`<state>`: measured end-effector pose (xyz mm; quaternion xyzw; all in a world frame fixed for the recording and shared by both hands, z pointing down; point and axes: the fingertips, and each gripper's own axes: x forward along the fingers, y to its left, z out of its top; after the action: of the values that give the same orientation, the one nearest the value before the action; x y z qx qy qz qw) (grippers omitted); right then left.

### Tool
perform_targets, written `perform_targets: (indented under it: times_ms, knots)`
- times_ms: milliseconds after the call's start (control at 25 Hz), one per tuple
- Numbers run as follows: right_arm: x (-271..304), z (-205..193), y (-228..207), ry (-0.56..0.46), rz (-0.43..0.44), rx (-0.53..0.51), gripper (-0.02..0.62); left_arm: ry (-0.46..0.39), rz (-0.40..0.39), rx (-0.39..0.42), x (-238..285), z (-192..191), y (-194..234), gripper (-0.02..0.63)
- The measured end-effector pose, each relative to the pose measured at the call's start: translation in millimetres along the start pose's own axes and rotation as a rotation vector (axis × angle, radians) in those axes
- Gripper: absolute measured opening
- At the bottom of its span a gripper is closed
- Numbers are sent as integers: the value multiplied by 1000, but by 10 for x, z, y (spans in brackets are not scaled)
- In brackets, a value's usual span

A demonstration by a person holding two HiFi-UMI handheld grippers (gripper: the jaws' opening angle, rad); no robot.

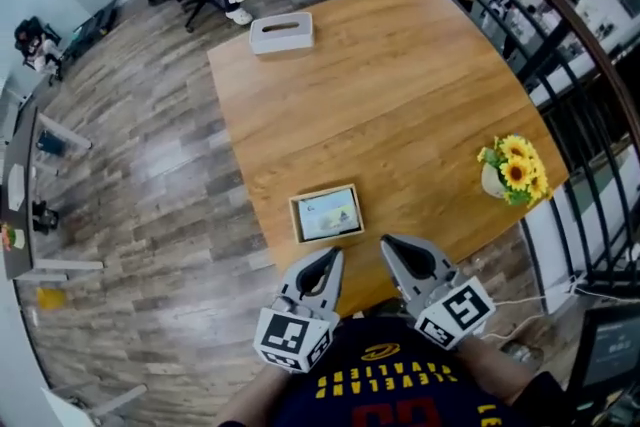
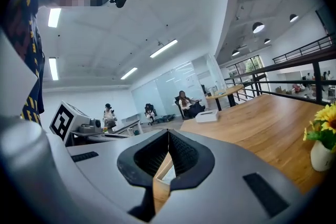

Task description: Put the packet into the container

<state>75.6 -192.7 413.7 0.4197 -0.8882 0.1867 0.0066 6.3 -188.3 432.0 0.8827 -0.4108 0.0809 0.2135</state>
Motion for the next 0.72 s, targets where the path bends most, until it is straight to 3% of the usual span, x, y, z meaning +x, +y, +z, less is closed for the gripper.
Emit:
perform_targets:
  times_ms: [160, 480, 720]
  knots:
    - [32, 90, 62, -24, 28, -12, 11, -39, 45, 8, -90, 62, 77, 0]
    - [54, 194, 202, -58, 79, -33, 11, -32, 93, 4, -113, 66, 146, 0]
    - [32, 216, 253, -62, 93, -52, 11, -36, 75, 6, -93, 41, 107, 0]
